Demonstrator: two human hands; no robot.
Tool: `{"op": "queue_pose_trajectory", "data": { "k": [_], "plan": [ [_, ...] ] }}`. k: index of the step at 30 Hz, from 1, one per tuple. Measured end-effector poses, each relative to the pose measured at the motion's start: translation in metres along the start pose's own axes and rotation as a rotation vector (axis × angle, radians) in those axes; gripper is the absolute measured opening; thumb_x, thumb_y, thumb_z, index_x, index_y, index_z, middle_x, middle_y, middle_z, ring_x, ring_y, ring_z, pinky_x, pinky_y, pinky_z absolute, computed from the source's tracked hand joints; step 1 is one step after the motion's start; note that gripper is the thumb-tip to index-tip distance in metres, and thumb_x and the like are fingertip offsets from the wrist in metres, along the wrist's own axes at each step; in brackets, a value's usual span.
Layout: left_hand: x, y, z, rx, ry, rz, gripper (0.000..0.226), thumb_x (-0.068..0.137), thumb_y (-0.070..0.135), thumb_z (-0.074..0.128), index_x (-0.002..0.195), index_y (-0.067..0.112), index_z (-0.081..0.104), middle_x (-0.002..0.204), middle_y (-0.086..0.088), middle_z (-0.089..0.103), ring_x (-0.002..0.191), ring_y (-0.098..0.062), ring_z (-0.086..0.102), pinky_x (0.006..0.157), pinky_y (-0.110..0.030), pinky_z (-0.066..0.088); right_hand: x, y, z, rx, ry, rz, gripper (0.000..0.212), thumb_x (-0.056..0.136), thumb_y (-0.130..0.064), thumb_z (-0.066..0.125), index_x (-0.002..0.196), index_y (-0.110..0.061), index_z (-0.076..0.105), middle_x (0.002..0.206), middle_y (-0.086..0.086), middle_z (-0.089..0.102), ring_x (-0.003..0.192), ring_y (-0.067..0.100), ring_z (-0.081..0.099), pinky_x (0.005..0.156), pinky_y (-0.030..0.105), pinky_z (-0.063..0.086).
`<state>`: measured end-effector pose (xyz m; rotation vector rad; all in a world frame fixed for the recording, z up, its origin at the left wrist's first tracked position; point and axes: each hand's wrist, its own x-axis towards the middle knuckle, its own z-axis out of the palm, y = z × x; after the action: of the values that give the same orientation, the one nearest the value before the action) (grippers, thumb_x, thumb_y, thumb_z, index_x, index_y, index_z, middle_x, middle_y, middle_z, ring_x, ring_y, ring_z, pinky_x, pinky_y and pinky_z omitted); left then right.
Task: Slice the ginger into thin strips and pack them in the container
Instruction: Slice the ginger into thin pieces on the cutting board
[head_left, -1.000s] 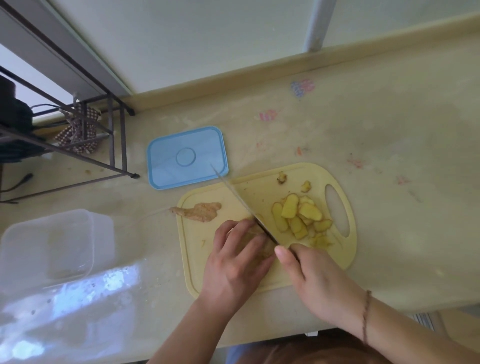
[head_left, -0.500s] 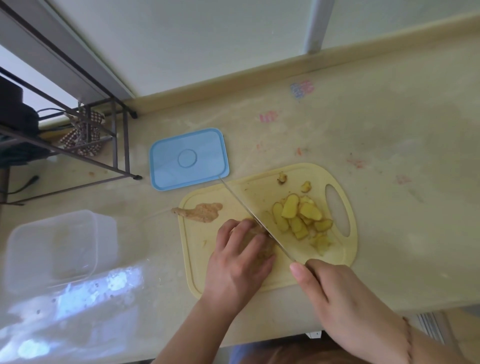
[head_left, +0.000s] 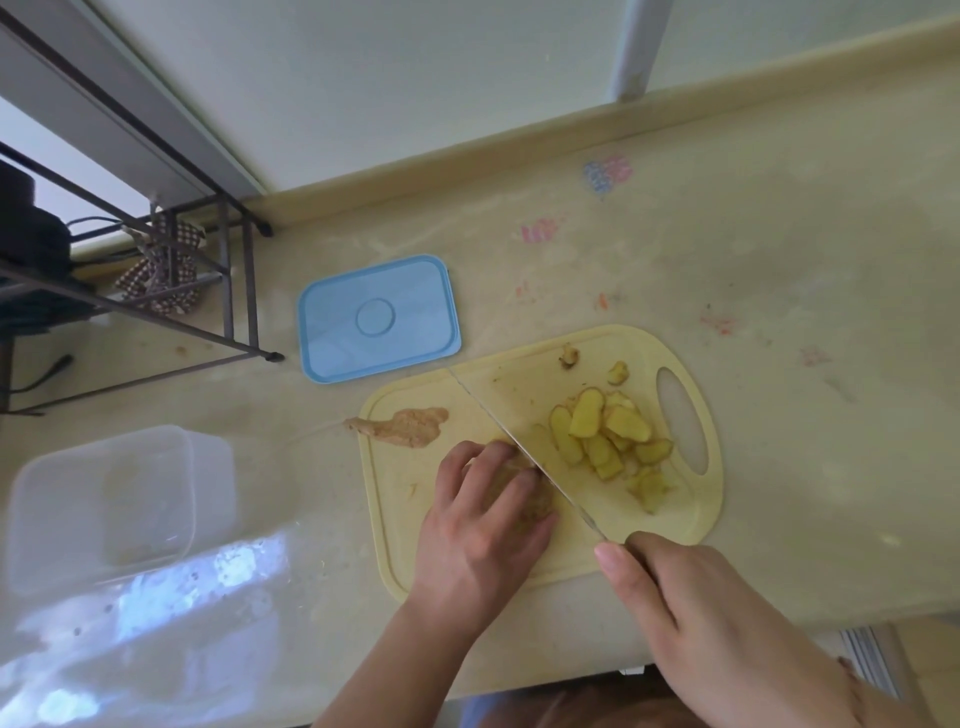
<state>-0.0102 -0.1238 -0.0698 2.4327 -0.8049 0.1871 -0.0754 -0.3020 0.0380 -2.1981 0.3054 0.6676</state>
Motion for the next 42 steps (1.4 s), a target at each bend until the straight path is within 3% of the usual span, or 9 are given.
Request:
{"op": "queue_pose_trajectory", "data": {
  "k": [9,13,16,21,26,31,42],
  "plan": [
    [0.001,-0.003,0.0,-0.007,0.007,0.017,0.021,0.084,0.029,0.081,0.096,0.012,0.076,0.117,-0.008,0.066,0.104,-0.037,0.056,0.094,-0.033,0.046,0.003,0.002,0.0,-0.016,-0.022,0.014,0.057,0.078,-0.069,0.009,0.063,-0.022,0.038,0.068,-0.04,0.049,0.063,0.001,0.049,0.055,0.022,0.036],
    [0.002,-0.004,-0.002,-0.012,0.011,0.022,0.024,0.081,0.029,0.084,0.098,0.012,0.076,0.117,-0.008,0.066,0.103,-0.037,0.055,0.095,-0.032,0.045,0.016,0.008,0.008,-0.007,0.03,-0.015,0.057,0.081,-0.068,0.012,0.062,-0.022,0.041,0.055,-0.005,0.053,0.057,0.009,0.048,0.054,0.022,0.036],
    [0.002,-0.003,-0.001,-0.008,0.001,0.026,0.025,0.08,0.028,0.085,0.099,0.012,0.077,0.116,-0.009,0.066,0.102,-0.038,0.056,0.095,-0.033,0.046,0.019,0.016,0.017,-0.002,0.084,-0.036,0.06,0.085,-0.069,0.01,0.064,-0.023,0.042,0.053,0.0,0.048,0.056,0.012,0.048,0.053,0.023,0.036],
    [-0.002,-0.004,-0.002,-0.012,-0.007,0.03,0.023,0.084,0.028,0.082,0.097,0.01,0.075,0.116,-0.01,0.064,0.106,-0.036,0.054,0.094,-0.035,0.047,0.001,0.024,0.014,0.015,0.091,-0.006,0.077,0.072,-0.086,-0.001,0.061,-0.021,0.038,0.065,-0.024,0.056,0.058,0.009,0.049,0.054,0.022,0.034],
    [-0.002,-0.003,0.0,-0.02,-0.013,0.005,0.024,0.083,0.027,0.082,0.098,0.008,0.075,0.116,-0.01,0.065,0.108,-0.037,0.055,0.097,-0.033,0.045,-0.003,0.012,0.008,0.007,0.041,0.003,0.07,0.071,-0.085,0.0,0.06,-0.025,0.035,0.065,-0.026,0.055,0.061,0.004,0.051,0.053,0.022,0.036],
    [-0.001,-0.003,0.0,-0.01,-0.009,0.016,0.021,0.084,0.026,0.08,0.095,0.009,0.075,0.116,-0.009,0.065,0.106,-0.038,0.056,0.097,-0.031,0.045,-0.003,0.009,0.011,-0.034,0.019,0.022,0.077,0.063,-0.09,-0.012,0.062,-0.027,0.033,0.078,-0.041,0.051,0.07,0.0,0.051,0.055,0.021,0.037],
    [0.002,0.0,-0.001,0.003,0.007,0.029,0.021,0.085,0.027,0.078,0.096,0.01,0.075,0.115,-0.009,0.066,0.104,-0.038,0.056,0.094,-0.034,0.047,-0.002,0.009,0.009,-0.057,0.012,0.011,0.069,0.068,-0.085,-0.006,0.062,-0.028,0.031,0.074,-0.042,0.05,0.069,-0.001,0.052,0.055,0.022,0.038]
  ]
}}
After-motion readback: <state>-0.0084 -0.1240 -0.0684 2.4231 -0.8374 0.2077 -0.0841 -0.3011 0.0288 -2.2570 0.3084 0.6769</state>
